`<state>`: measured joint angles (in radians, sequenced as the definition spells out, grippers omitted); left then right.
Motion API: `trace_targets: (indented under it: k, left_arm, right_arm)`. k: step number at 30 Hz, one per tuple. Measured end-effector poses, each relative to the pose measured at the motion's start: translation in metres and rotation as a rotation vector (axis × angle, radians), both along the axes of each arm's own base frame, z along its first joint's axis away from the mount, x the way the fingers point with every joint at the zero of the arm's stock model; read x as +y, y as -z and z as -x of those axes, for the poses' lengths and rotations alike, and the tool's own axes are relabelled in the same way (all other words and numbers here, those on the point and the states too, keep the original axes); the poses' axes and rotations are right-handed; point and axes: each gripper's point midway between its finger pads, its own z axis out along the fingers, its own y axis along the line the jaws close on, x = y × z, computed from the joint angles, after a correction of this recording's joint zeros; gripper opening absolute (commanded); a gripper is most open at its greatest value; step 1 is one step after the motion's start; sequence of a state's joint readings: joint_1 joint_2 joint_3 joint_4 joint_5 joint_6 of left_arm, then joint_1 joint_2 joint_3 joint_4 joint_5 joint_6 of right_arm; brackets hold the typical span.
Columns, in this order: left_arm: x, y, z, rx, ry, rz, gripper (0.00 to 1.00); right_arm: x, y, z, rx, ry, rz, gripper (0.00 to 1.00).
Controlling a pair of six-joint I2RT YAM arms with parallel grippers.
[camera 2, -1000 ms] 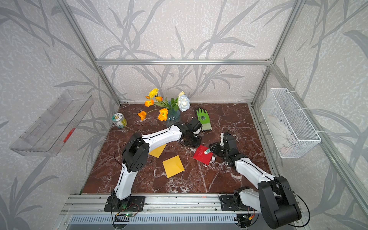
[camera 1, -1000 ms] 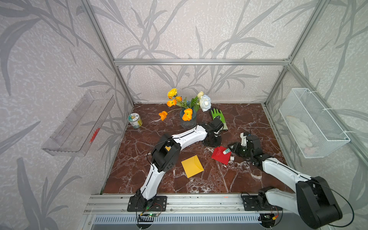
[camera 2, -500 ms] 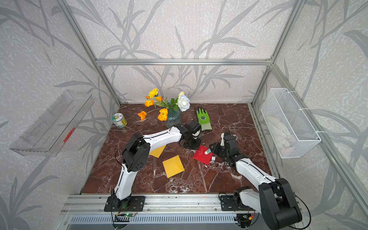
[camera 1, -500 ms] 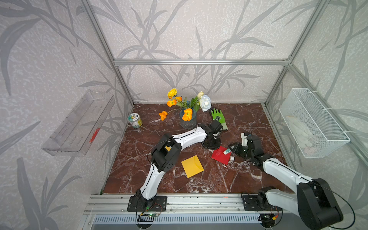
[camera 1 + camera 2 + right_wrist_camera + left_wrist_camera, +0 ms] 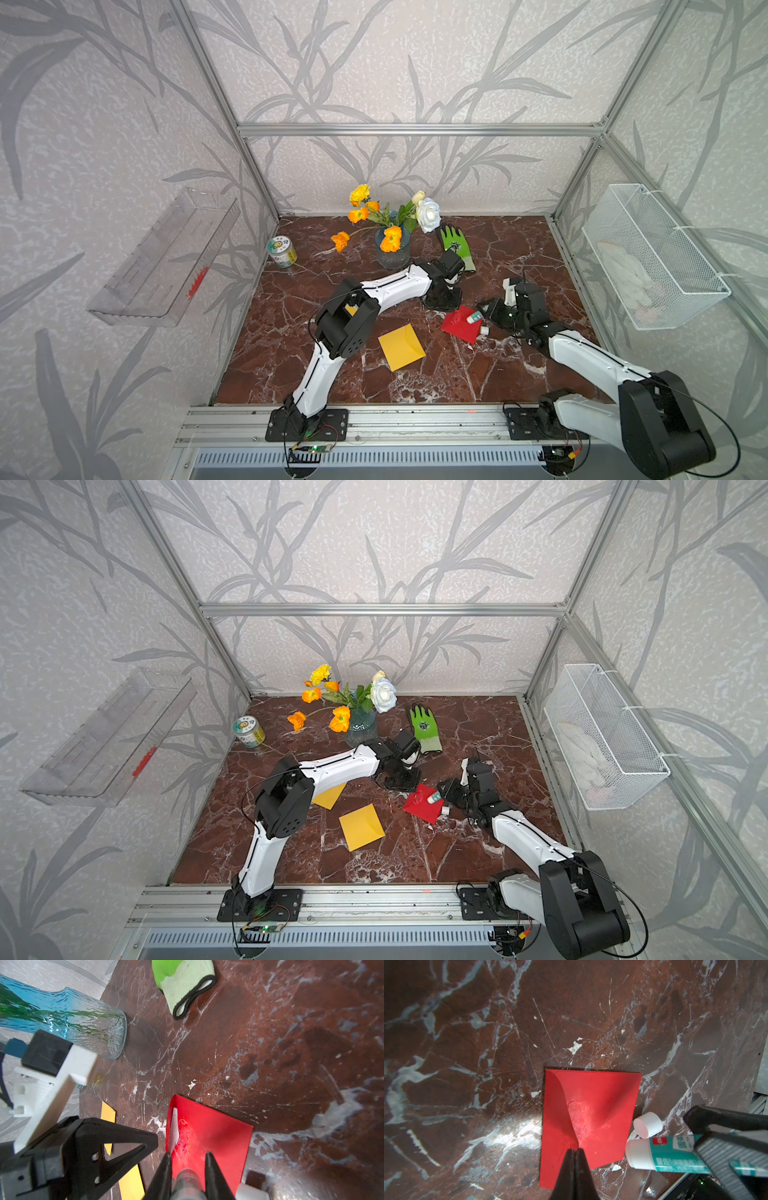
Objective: Seal the envelope with a glue stick
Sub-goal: Close the envelope at the center of the board.
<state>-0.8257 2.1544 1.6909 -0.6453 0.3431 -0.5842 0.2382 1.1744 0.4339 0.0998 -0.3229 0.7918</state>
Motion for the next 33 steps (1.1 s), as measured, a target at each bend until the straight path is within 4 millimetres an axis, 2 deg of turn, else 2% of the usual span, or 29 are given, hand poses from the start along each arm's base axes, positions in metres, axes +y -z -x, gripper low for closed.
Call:
trace_targets:
  k: [10, 17, 31, 33]
  left_arm:
    - [-0.004, 0.013, 0.004, 0.016, 0.008, -0.012, 0.00]
    - [-0.003, 0.033, 0.009, 0.050, 0.014, -0.036, 0.00]
    - [-0.006, 0.036, 0.007, 0.031, 0.048, -0.096, 0.00]
    - [-0.006, 0.037, 0.007, 0.010, 0.064, -0.138, 0.04]
  right_arm:
    - [-0.001, 0.004, 0.003, 0.010, 0.001, 0.002, 0.00]
    - [-0.001, 0.006, 0.004, 0.016, 0.001, 0.004, 0.00]
    - [-0.002, 0.015, 0.008, 0.036, 0.000, 0.008, 0.00]
    - [-0.002, 0.017, 0.009, 0.041, 0.000, 0.009, 0.00]
